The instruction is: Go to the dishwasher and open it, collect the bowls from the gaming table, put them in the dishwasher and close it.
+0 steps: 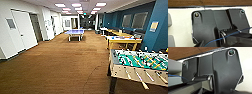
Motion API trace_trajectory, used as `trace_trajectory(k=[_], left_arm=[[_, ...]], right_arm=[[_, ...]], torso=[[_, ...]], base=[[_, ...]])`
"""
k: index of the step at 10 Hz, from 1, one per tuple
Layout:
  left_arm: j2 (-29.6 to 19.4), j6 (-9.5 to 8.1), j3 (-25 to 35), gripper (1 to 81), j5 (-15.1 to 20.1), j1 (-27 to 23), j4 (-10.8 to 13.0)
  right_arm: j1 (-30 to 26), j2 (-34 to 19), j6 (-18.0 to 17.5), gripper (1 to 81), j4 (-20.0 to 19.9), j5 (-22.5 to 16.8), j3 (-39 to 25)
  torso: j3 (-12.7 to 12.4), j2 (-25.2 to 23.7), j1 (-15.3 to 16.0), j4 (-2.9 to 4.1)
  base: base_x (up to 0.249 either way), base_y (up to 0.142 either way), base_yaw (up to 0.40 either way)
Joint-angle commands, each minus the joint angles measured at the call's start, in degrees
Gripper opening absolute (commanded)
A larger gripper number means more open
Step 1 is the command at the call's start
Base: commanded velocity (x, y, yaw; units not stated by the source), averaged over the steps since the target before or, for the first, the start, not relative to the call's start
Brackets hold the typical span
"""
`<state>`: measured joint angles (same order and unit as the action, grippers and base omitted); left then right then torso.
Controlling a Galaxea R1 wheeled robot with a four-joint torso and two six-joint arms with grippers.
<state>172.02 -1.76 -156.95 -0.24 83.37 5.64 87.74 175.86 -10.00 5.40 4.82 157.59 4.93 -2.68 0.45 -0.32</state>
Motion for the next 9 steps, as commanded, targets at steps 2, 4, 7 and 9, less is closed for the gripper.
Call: trace_trajectory(k=[2,4,7,9], left_arm=[[-1.1,-0.18,-0.2,81.1,2.7,-2.8,-1.5],[-1.1,-0.27,-0.2,81.1,2.6,-2.8,-1.5],[-1.1,-0.27,-0.2,81.1,2.6,-2.9,-1.5],[-1.1,-0.27,-0.2,81.1,2.6,-2.8,-1.6]], right_arm=[[-2.9,0.5,0.2,81.1,0.6,-3.1,-0.5],[-2.8,0.5,0.2,81.1,0.5,-3.1,-0.5],[-2.7,0.5,0.2,81.1,0.5,-3.1,-0.5],[-2.6,0.6,0.2,81.1,0.5,-3.1,-0.5]], torso=[[0.0,0.0,0.0,0.0],[0.0,0.0,-0.1,0.0],[0.0,0.0,-0.1,0.0],[0.0,0.0,-0.1,0.0]], base=[[0.0,0.0,0.0],[0.078,0.0,0.0],[0.109,0.0,0.0],[0.128,0.0,0.0]])
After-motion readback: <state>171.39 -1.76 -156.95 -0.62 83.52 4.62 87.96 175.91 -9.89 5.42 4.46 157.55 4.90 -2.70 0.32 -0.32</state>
